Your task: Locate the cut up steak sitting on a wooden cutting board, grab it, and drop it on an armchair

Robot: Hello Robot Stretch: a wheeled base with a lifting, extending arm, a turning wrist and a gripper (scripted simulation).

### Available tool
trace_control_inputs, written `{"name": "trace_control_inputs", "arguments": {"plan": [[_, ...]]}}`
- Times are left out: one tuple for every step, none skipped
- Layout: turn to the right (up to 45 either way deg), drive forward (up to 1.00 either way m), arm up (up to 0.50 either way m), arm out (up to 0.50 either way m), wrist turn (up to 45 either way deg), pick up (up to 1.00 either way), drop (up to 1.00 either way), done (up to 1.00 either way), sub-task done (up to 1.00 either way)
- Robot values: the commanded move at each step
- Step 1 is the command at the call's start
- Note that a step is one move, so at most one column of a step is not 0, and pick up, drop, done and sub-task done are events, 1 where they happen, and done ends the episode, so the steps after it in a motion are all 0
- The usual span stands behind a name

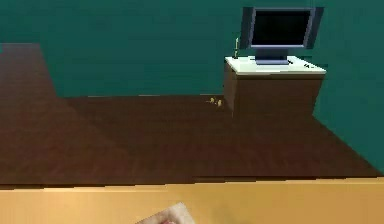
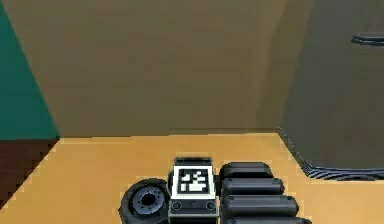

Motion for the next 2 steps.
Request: {"name": "trace_control_inputs", "arguments": {"plan": [[-45.0, 0.00, 0.00, 0.00, 0.0, 0.00, 0.00, 0.00, 0.00], [-6.0, 0.00, 0.00, 0.00, 0.0, 0.00, 0.00, 0.00, 0.00]]}}
